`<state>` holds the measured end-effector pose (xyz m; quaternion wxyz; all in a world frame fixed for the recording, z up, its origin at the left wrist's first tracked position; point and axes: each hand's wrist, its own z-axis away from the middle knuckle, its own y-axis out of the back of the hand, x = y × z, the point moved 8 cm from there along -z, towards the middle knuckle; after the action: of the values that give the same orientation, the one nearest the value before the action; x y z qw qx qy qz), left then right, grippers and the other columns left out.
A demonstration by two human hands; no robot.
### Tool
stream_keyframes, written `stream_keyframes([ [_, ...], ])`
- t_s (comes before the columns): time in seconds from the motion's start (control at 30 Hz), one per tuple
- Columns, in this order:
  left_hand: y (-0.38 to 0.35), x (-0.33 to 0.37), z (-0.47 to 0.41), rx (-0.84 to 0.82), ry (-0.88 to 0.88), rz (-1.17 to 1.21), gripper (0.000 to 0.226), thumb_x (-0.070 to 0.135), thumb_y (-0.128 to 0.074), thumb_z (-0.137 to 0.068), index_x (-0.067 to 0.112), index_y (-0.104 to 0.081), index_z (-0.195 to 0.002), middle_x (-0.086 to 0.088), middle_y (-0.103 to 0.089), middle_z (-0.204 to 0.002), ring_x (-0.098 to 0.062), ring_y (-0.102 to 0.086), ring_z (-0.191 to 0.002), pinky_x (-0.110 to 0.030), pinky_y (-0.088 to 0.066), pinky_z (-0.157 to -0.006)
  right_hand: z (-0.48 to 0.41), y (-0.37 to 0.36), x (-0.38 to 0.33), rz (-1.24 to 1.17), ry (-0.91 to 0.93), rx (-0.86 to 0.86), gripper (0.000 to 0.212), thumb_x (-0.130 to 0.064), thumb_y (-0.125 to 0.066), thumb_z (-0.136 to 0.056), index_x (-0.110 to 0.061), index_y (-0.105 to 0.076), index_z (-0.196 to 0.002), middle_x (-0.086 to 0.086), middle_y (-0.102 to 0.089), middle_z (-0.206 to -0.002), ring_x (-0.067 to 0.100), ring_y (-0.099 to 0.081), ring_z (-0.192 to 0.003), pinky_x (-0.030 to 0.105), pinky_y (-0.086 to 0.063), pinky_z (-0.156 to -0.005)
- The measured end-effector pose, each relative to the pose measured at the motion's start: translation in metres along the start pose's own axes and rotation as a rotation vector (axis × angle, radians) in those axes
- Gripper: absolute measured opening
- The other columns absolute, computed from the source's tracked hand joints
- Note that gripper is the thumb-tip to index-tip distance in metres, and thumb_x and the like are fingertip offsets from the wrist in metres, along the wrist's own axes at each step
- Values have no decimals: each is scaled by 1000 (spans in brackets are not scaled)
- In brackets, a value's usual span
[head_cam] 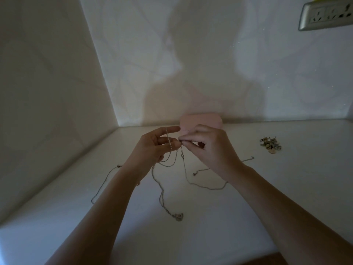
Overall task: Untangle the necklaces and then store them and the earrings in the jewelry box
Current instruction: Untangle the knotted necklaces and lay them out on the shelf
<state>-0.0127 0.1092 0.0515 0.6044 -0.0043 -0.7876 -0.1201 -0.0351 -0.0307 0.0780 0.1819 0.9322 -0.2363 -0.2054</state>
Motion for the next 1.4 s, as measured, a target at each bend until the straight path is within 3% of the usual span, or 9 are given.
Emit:
stream_keyframes([
  [0.13,1,-2,-1,5,3,-52,33,2,-65,-86,22,-66,-112,0,-68,-79,-4,-36,-45,-18,-24,-45,1,0,1,-93,-69,31,7,-8,-73,-78,-10,-78,-84,1,-70,-77,-5,-50,-57,7,-38,-57],
  [0.27,-3,-1,-1,12,-10,-106,32,-2,-62,-87,17,-66,-112,0,-62,-75,-1,-40,-41,-12,-30,-44,6,-7,18,-361,-405,-2,11,-4,-76,-75,-15,-77,-74,-10,-67,-65,0,-55,-55,9,-40,-56],
  [0.43,-3,-2,-3,18,-8,-85,39,0,-63,-86,22,-63,-118,5,-62,-71,-7,-34,-46,-17,-25,-44,14,-19,31,-602,-668,-60,15,-4,-70,-80,-16,-76,-72,1,-71,-67,7,-62,-58,18,-46,-56],
  [0.63,2,-7,-4,-8,36,52,55,-6,-55,-87,26,-51,-131,0,-66,-83,-7,-34,-50,-17,-26,-44,11,-20,30,-567,-601,-81,17,-1,-70,-83,-17,-72,-76,0,-71,-68,12,-67,-60,19,-49,-57],
  [0.8,1,-3,-2,4,16,-41,63,17,-76,-72,29,-53,-129,0,-70,-87,-5,-45,-50,-16,-30,-46,9,-12,22,-483,-497,-52,14,-4,-73,-81,-16,-70,-75,2,-72,-71,10,-67,-60,15,-48,-57],
  [0.93,-1,5,0,58,-43,-89,42,1,-71,-80,14,-62,-119,-4,-70,-83,3,-51,-45,-5,-34,-44,8,-14,22,-545,-525,-76,13,1,-67,-83,-10,-67,-75,1,-67,-69,13,-65,-60,20,-48,-56],
  [1.07,-7,4,1,43,-44,-110,7,1,-68,-83,8,-68,-86,5,-66,-64,1,-45,-42,-9,-32,-44,12,-24,27,-614,-632,-142,19,-2,-57,-87,-11,-61,-71,5,-61,-62,18,-59,-59,28,-46,-55],
  [1.3,-11,0,1,-9,-6,-55,13,1,-60,-86,11,-64,-78,7,-48,-54,-7,-27,-46,-18,-22,-45,15,-46,27,-1010,-799,-185,13,-7,-51,-82,-7,-60,-72,0,-52,-64,10,-46,-61,19,-37,-49],
  [1.4,-11,1,1,-31,-13,-11,12,21,-68,-81,10,-64,-78,10,-43,-51,-5,-26,-46,-15,-24,-44,13,-43,27,-1022,-727,-191,20,-4,-55,-85,-13,-63,-68,0,-54,-66,9,-47,-63,18,-39,-53],
])
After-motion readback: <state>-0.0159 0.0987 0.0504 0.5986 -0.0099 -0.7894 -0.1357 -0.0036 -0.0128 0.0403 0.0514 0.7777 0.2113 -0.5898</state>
